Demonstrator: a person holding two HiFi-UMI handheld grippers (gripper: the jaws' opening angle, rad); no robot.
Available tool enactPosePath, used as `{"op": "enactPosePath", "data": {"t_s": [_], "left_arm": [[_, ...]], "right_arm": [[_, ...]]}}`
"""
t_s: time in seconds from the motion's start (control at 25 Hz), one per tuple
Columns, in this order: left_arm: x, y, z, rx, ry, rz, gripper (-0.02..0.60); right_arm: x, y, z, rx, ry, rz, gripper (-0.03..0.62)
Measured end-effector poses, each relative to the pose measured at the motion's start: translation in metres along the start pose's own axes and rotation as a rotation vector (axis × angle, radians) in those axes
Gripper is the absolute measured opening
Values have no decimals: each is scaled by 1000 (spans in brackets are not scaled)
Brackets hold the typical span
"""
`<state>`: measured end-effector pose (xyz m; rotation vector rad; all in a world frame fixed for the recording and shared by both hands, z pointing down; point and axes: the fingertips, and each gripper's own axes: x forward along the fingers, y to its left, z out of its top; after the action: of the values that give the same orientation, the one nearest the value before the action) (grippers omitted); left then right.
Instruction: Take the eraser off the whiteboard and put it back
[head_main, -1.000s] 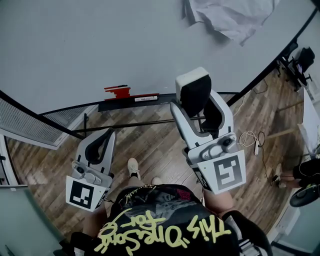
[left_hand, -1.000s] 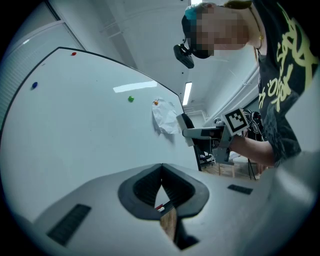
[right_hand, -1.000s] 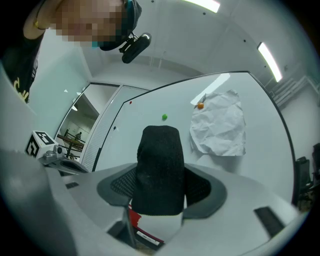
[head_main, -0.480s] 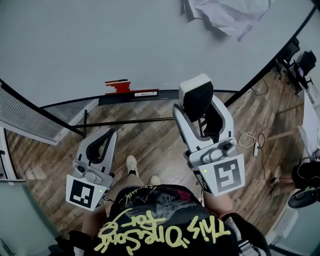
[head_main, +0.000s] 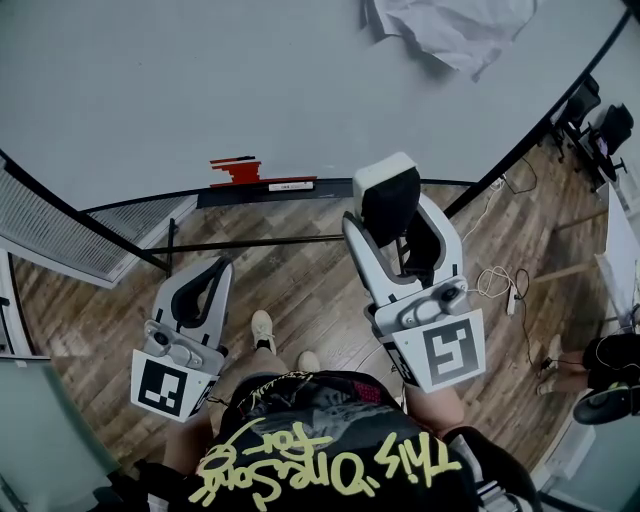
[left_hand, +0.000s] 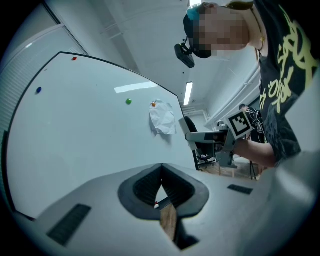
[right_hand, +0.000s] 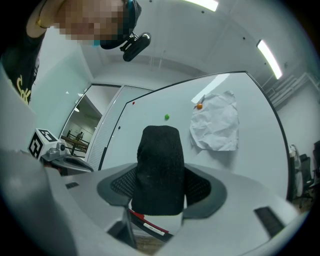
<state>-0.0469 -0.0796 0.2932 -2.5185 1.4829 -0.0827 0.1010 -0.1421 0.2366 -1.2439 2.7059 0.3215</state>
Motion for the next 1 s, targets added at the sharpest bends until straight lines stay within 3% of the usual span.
{"op": "enactPosePath", "data": {"t_s": [0.16, 0.28, 1.0], "left_arm": [[-1, 0, -4, -38, 25, 18, 8], [-1, 4, -1, 3, 3, 14, 8], [-13, 32, -9, -51, 47, 101, 8]], "right_arm": [[5, 0, -2, -13, 10, 2, 259], [13, 1, 2, -16, 2, 10, 259], [91, -4, 10, -56, -43, -6, 259]]}}
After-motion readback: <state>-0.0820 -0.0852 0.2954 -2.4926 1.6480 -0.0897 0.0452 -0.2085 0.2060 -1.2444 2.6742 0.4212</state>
